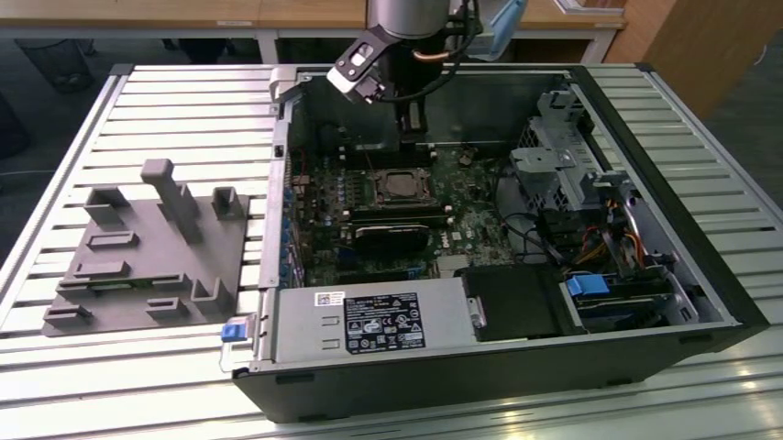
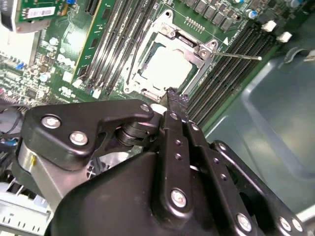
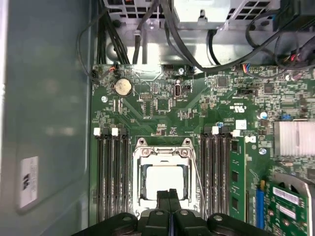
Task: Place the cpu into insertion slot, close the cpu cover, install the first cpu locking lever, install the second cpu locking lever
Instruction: 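Install the first cpu locking lever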
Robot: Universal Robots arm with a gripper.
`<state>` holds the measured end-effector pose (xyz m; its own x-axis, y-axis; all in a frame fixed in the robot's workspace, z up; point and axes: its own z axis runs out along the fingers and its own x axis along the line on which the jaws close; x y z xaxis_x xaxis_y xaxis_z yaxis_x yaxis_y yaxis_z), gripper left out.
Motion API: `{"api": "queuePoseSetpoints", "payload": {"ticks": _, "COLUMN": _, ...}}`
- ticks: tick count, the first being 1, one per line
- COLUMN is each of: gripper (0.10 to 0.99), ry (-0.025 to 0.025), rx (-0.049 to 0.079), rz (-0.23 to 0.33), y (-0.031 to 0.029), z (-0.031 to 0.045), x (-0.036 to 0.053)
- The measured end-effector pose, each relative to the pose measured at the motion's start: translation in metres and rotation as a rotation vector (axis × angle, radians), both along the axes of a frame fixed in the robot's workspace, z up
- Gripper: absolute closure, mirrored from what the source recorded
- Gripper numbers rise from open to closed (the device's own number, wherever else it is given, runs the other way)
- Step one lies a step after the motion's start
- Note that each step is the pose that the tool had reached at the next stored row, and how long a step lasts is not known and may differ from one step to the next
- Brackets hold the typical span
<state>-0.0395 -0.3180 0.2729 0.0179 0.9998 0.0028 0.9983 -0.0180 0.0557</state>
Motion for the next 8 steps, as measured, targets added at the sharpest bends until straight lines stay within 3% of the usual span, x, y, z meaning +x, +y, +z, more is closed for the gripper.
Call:
{"api": "queuePoseSetpoints", "payload": {"ticks": 3, "gripper": 0.980, "ry": -0.0001, "rx": 0.000, "rz": 0.015, "y": 0.0000, "z": 0.0011, "x": 0.0000}}
{"api": "queuePoseSetpoints", "payload": {"ticks": 8, "gripper": 0.980, "ry": 0.0000, "rx": 0.000, "rz": 0.105, "y": 0.0000, "z": 0.0011, "x": 0.0000}}
